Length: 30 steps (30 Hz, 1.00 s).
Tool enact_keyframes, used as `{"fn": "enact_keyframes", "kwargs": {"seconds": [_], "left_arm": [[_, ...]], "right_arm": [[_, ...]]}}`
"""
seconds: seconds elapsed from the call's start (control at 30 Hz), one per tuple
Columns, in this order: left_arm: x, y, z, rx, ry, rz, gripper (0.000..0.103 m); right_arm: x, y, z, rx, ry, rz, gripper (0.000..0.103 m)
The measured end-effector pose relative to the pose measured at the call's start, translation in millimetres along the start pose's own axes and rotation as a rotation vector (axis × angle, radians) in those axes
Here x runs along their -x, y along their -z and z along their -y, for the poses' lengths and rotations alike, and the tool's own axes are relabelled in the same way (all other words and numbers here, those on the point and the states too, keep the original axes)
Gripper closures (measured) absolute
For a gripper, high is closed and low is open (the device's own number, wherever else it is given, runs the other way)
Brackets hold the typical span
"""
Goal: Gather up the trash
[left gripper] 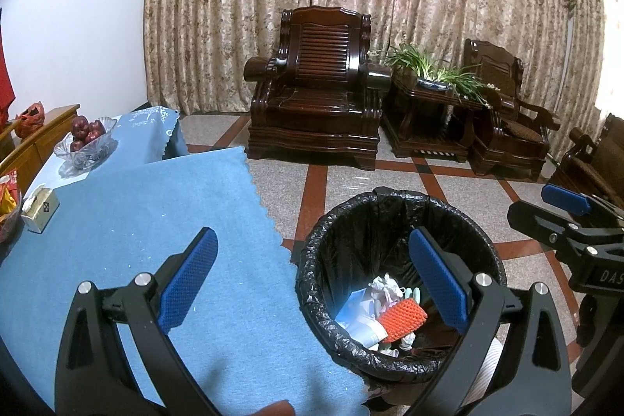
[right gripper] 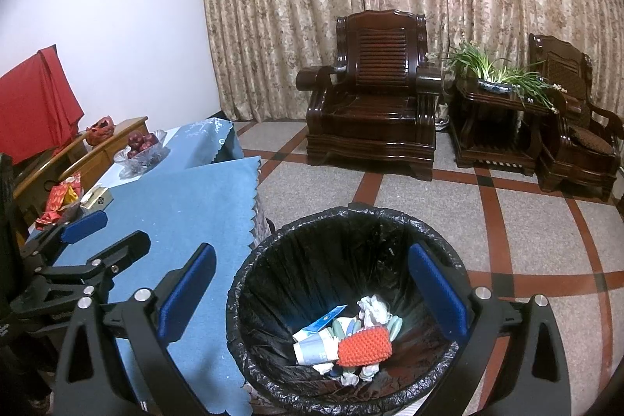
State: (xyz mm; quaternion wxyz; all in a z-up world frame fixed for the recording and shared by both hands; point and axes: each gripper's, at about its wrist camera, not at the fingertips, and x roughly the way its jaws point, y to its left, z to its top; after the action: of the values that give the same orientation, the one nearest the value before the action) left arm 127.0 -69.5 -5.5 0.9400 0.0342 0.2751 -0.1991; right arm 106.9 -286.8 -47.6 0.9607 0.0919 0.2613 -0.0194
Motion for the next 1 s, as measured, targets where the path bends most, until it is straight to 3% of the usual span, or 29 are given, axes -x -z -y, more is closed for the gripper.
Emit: {"fn": "enact_keyframes", "kwargs": {"seconds": [1.0], "left_arm": [[-0.9,-0.1,-2.4,0.001,0.001,-0.001,0.007]], "right_arm": [[0.7,-0.6,-1.9,0.001,0.001,-0.002,0.006]]}}
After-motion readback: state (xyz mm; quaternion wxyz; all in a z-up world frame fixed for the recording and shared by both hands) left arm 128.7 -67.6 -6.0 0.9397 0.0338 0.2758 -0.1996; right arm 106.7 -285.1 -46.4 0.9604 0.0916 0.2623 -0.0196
